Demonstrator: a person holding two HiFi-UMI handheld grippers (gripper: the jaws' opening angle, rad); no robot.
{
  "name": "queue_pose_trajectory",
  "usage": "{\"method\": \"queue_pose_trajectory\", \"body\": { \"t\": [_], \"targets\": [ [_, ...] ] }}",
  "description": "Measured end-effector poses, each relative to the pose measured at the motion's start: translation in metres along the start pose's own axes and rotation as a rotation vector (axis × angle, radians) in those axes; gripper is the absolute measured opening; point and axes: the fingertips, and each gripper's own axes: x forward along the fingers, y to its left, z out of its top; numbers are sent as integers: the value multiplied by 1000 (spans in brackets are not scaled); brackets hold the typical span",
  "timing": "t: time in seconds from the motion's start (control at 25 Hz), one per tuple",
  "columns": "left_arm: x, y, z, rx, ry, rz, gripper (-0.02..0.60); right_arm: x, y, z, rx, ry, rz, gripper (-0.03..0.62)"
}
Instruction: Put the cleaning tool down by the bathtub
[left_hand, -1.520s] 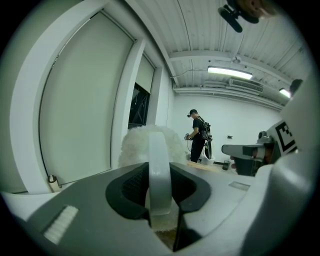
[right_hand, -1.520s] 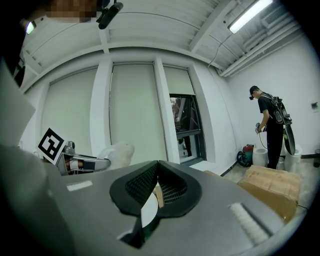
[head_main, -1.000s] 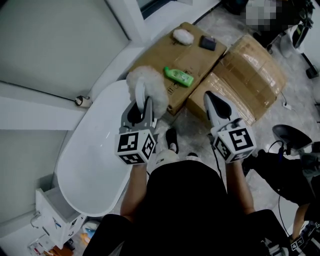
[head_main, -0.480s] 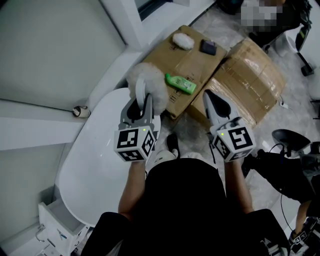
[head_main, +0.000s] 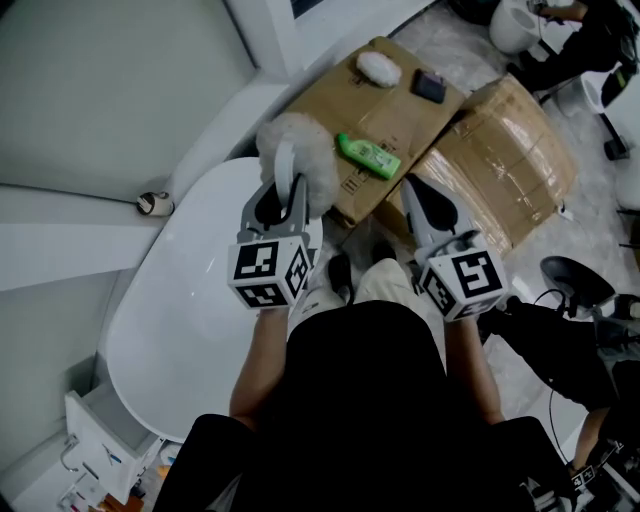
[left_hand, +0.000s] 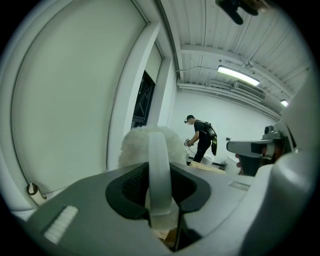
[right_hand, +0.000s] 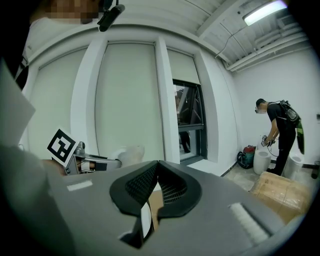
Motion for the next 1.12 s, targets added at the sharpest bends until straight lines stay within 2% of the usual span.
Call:
{"method": "queue_pose_trajectory", "body": {
  "t": [0.2, 0.48, 1.12],
  "targets": [
    [5, 15, -6, -22, 12, 49, 84, 22, 1, -5, -7, 19, 64, 8],
    [6, 45, -8, -82, 17, 187, 86, 71, 8, 5, -45, 59, 224, 8],
    [54, 45, -30, -183, 41, 424, 86, 152, -36, -2, -76, 156, 479, 8]
  ]
}}
